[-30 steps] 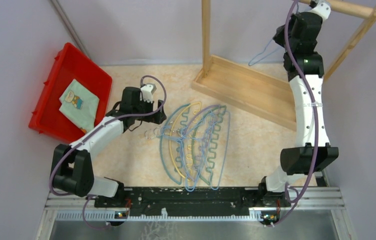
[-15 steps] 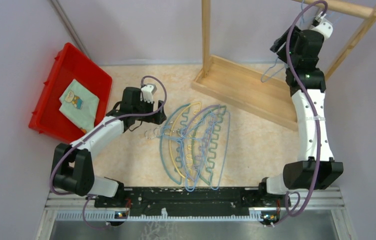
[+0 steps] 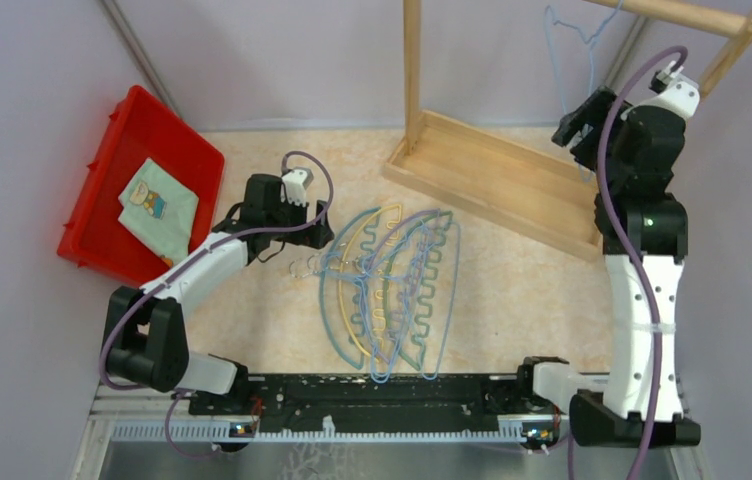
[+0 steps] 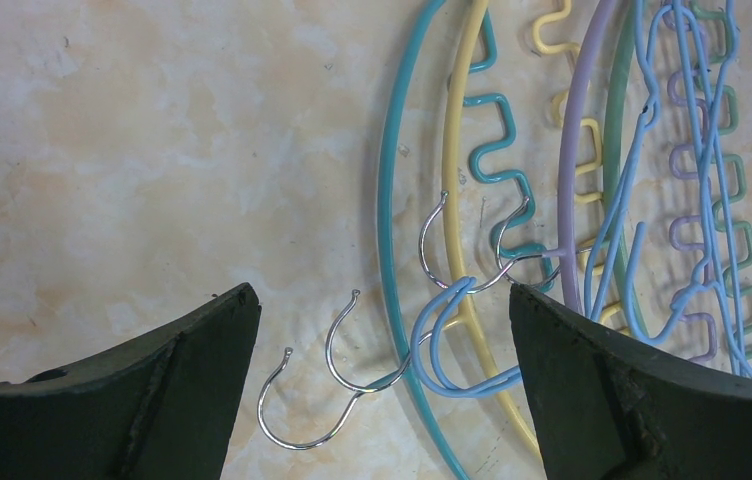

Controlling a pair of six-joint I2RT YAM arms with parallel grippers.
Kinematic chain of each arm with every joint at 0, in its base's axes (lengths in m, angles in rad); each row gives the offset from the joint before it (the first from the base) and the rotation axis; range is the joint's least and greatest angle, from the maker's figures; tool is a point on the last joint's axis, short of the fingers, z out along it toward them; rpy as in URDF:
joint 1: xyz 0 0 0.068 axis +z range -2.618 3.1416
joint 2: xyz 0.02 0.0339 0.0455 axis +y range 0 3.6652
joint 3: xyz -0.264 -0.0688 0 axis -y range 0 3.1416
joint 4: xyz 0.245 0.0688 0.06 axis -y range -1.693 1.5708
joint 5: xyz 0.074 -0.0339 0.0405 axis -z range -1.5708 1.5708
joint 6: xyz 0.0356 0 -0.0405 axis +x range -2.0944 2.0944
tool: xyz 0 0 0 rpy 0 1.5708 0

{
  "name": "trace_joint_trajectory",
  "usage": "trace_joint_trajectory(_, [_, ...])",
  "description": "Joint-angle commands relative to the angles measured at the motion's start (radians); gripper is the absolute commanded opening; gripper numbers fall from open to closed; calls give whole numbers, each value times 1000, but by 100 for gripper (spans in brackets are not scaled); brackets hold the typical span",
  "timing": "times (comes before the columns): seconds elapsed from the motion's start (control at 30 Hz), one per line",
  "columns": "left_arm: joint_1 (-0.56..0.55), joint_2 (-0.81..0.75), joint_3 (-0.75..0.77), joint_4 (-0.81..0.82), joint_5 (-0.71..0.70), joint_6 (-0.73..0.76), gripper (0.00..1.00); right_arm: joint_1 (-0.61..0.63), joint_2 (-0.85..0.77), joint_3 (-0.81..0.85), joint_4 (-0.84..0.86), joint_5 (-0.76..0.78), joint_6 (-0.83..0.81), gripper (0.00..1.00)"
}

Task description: Organize the hangers

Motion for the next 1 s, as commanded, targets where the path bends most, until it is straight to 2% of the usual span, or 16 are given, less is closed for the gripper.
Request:
trace_joint_trajectory(0.0, [-4, 14, 23, 11, 28, -18, 99, 1, -105, -31, -111, 17, -90, 78])
trace_joint_trajectory(0.1, [-4, 26, 30, 9, 40, -24, 99, 2, -176, -75, -91, 30, -148, 78])
trace_joint_trajectory(0.17, [-5, 31, 31, 9, 46, -25, 99, 1, -213, -96, -50, -32, -186, 75])
trace_joint_trajectory(0.3, [-5, 35, 34, 11, 48, -30, 99, 1, -234, -107, 9, -239, -209, 64])
trace_joint_trajectory(0.43, [-5, 34, 35, 12, 53, -39, 100, 3, -228, -155, 81, -550, -198, 57])
trace_joint_trajectory(0.53, [-5, 31, 33, 13, 54, -47, 99, 39, -208, -195, 77, -649, -181, 54])
trace_joint_trajectory(0.6, [-4, 28, 29, 17, 53, -56, 99, 120, -199, -223, 66, -623, -184, 53])
trace_joint_trajectory(0.67, [-5, 27, 25, 22, 57, -68, 100, 246, -197, -270, 63, -530, -176, 53])
trace_joint_trajectory(0.87, [-8, 32, 13, 33, 55, -83, 99, 764, -111, -368, 54, -160, -122, 52])
trace_joint_trajectory(0.97, [-8, 33, 13, 34, 43, -84, 99, 926, -3, -400, 56, -39, -72, 52])
